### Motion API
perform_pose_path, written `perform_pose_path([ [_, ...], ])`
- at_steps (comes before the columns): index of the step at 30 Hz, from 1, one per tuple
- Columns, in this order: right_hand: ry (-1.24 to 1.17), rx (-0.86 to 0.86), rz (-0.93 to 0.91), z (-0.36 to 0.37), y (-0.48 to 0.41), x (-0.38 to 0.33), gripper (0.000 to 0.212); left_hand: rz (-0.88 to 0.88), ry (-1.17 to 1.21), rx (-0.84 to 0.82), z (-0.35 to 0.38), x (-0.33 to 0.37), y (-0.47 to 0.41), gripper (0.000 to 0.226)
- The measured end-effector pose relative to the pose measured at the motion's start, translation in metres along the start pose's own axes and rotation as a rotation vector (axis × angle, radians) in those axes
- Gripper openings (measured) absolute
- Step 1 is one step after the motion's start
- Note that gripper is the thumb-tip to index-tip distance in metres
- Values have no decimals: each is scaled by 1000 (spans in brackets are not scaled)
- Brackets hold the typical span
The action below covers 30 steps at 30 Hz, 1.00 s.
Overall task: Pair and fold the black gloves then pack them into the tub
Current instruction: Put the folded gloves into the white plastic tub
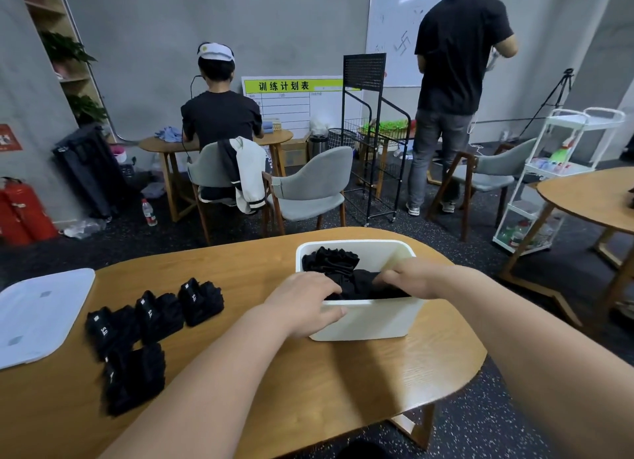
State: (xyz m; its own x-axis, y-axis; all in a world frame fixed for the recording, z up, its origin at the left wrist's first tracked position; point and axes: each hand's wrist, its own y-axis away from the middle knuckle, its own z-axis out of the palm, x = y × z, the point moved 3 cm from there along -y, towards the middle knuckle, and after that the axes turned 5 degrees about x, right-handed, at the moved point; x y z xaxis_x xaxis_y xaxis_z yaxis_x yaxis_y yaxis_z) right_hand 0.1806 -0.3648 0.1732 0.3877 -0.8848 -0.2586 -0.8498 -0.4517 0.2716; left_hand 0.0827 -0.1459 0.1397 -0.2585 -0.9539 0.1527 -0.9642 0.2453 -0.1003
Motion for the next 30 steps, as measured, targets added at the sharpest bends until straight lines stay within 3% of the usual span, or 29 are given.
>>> perform_pose_path([
  [7,-134,63,-74,-15,2,-29,41,-84,19,90,-20,-21,25,62],
  [16,-152,113,-268,1,-4,-124,44,-216,-23,126,-33,-72,93,62],
  [25,-74,65,-462,61,-27,-227,49,-438,-57,185,-22,-145,198,58],
  [30,-8,-3,-558,108,-30,-271,46,-585,-18,324,-14,-177,250,42],
])
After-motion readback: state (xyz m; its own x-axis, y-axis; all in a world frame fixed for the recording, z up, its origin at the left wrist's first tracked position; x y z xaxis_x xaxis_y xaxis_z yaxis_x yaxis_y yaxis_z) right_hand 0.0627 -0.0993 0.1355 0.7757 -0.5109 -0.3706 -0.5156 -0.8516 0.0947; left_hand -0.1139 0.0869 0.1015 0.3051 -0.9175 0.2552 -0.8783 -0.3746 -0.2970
